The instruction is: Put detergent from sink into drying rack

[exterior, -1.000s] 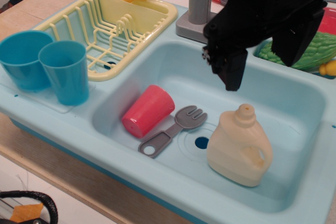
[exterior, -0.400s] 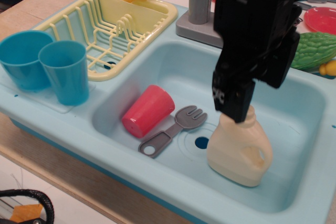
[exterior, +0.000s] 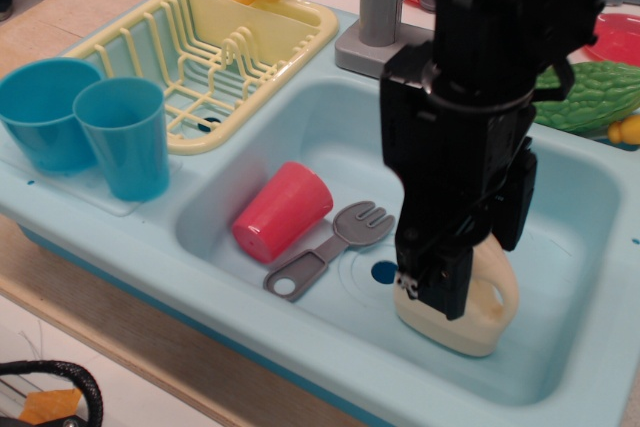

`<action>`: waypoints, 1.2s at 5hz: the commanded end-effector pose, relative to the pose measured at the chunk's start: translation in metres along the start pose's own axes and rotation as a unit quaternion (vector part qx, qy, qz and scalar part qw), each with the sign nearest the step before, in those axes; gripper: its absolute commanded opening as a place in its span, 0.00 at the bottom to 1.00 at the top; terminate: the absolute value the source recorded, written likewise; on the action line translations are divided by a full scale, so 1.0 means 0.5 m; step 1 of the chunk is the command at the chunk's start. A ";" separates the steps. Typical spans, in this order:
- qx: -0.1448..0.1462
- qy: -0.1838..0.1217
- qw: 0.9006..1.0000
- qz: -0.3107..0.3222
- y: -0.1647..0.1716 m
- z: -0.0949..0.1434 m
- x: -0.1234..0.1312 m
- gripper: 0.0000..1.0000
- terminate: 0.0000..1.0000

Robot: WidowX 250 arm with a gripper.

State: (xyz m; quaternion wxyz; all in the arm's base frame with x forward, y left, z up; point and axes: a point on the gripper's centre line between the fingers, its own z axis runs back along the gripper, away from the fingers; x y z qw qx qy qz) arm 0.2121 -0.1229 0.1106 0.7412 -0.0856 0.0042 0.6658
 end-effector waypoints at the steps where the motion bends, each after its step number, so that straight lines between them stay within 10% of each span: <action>1: -0.015 0.002 1.000 0.007 0.004 0.004 -0.011 0.00 0.00; 6: -0.011 -0.156 0.984 -0.085 -0.116 0.245 0.202 0.00 0.00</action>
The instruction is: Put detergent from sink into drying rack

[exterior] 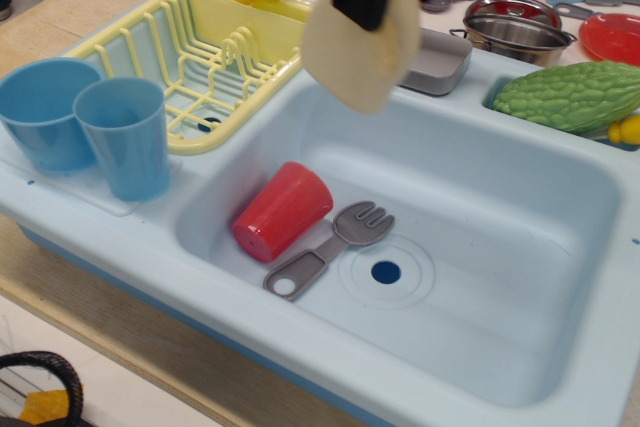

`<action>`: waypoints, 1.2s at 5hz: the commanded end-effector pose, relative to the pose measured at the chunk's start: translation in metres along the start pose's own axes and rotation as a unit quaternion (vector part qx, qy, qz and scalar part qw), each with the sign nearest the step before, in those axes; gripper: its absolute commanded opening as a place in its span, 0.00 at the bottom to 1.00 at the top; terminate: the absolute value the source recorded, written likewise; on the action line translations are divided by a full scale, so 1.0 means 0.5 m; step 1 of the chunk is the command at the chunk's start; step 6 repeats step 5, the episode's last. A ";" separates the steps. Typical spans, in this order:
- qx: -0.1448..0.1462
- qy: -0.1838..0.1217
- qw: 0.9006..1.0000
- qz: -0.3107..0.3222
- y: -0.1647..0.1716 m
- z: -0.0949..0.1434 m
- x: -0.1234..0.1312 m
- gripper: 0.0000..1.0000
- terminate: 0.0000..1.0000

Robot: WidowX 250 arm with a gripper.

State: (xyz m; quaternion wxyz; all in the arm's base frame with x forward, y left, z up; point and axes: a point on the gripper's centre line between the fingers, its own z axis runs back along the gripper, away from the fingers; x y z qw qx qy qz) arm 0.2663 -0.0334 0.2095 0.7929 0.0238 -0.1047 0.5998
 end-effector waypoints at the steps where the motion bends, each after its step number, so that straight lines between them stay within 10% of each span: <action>1: -0.032 -0.017 0.999 0.007 0.026 0.010 0.116 0.00 0.00; 2: -0.045 0.005 0.999 -0.003 0.031 -0.018 0.179 0.00 0.00; 3: -0.073 0.043 0.996 -0.039 0.045 -0.037 0.213 1.00 0.00; 4: -0.073 0.043 0.996 -0.039 0.045 -0.037 0.213 1.00 0.00; 5: -0.073 0.043 0.996 -0.039 0.045 -0.037 0.213 1.00 1.00; 6: -0.073 0.043 0.996 -0.039 0.045 -0.037 0.213 1.00 1.00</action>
